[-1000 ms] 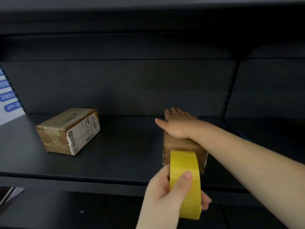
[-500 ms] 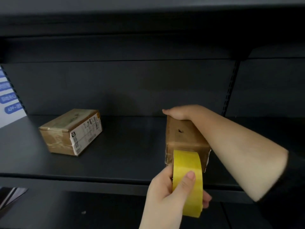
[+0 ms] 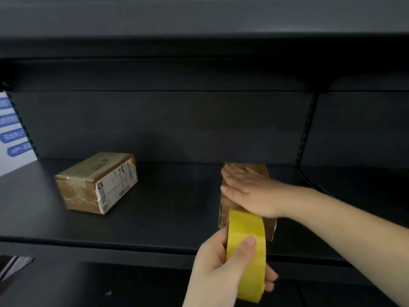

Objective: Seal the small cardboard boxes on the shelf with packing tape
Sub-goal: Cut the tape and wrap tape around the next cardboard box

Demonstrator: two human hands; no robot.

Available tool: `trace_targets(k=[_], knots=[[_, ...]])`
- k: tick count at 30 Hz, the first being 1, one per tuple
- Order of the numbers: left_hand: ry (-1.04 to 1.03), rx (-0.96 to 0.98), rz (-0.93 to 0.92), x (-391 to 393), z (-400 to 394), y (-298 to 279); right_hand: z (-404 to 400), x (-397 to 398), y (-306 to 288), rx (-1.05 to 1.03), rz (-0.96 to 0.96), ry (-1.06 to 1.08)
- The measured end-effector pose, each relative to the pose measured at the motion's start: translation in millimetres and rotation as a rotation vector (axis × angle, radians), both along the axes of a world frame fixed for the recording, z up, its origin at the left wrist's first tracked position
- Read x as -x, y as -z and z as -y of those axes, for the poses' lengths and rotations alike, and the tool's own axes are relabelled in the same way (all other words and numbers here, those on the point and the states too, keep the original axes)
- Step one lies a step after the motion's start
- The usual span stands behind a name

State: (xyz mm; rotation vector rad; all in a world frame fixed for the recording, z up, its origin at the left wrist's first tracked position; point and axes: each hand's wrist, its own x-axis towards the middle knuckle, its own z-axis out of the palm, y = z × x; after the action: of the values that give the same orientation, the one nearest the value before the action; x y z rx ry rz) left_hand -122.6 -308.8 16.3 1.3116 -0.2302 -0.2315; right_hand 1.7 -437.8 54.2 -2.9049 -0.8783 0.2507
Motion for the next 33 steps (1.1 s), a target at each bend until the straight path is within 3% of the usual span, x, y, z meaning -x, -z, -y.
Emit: trace_targets(k=[4,8,13,15,17,19,22,24,29,33], knots=[[0.005,0.032,-0.039,0,-1,1,-3,-44,-5,0.024,0.035,0.176],[-0.019,0.005,-0.032,0,-1,0,3,-84,-3,-0.11,-0.003,0.422],[-0.02,-0.039,-0.048,0,-6,0,8,-91,-7,-0.298,0.017,0.492],[-0.003,-0.021,-0.078,3,-12,0,26,-72,-8,-0.535,0.184,0.407],[0.02,-0.001,-0.102,5,-21,-1,45,-30,-3,-0.737,0.337,0.162],[0.029,-0.005,-0.104,8,-30,-4,61,16,8,-0.656,0.463,-0.134],[0.006,-0.021,-0.104,11,-37,-6,71,47,31,-0.287,0.576,-0.34],[0.021,-0.026,-0.101,14,-39,-9,70,50,44,-0.167,0.611,-0.371],[0.089,0.074,-0.145,22,-49,-20,58,46,61,-0.265,0.67,-0.346],[0.254,0.056,-0.065,24,-59,-25,57,44,64,-0.312,0.734,-0.359]])
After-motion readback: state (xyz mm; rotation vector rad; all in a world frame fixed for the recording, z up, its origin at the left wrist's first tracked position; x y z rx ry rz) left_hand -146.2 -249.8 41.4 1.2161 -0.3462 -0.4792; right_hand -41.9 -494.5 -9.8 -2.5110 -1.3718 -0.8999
